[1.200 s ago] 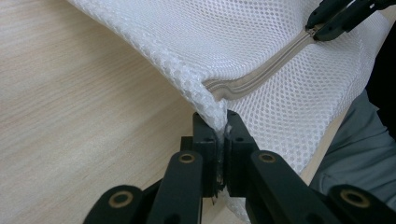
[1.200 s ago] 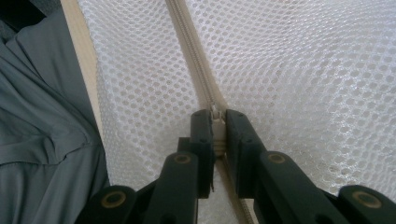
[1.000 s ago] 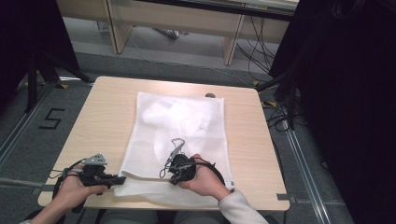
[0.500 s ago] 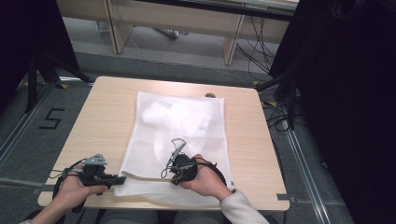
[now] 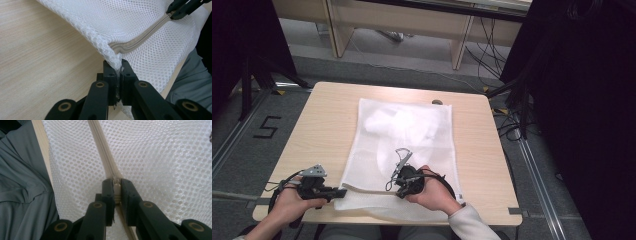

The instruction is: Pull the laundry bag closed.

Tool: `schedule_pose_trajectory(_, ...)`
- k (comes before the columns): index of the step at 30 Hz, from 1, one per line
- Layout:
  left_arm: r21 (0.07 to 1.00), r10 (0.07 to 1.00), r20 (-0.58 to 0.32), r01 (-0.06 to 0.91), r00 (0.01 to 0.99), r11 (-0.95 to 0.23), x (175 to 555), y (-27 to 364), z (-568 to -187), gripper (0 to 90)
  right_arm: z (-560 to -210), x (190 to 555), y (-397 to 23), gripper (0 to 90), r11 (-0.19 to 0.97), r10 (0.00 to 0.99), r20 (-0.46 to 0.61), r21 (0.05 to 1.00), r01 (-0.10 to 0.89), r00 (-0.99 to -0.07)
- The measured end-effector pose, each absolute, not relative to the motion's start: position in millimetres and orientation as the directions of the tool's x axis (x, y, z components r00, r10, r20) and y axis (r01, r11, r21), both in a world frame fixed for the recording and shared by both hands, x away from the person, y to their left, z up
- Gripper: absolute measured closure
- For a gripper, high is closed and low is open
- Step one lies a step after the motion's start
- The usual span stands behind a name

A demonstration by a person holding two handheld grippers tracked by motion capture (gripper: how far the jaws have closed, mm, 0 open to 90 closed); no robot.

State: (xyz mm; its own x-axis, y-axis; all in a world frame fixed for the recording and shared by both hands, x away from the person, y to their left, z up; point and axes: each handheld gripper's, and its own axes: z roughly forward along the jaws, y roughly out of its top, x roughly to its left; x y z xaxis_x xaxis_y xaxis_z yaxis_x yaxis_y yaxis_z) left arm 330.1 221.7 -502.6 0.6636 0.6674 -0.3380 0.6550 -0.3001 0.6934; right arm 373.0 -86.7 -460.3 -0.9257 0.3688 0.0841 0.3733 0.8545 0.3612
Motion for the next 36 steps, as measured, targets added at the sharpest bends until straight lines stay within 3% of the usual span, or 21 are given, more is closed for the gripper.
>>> schedule_pose_trajectory(36, 0.686, 0.661, -0.342, 0.658, 0.668, -0.311, 330.5, 222.5, -502.3, 85.3, -459.6, 372.7, -99.3, 82.3, 0.857, 0.377, 0.081, 0.349, 0.38, -0.923)
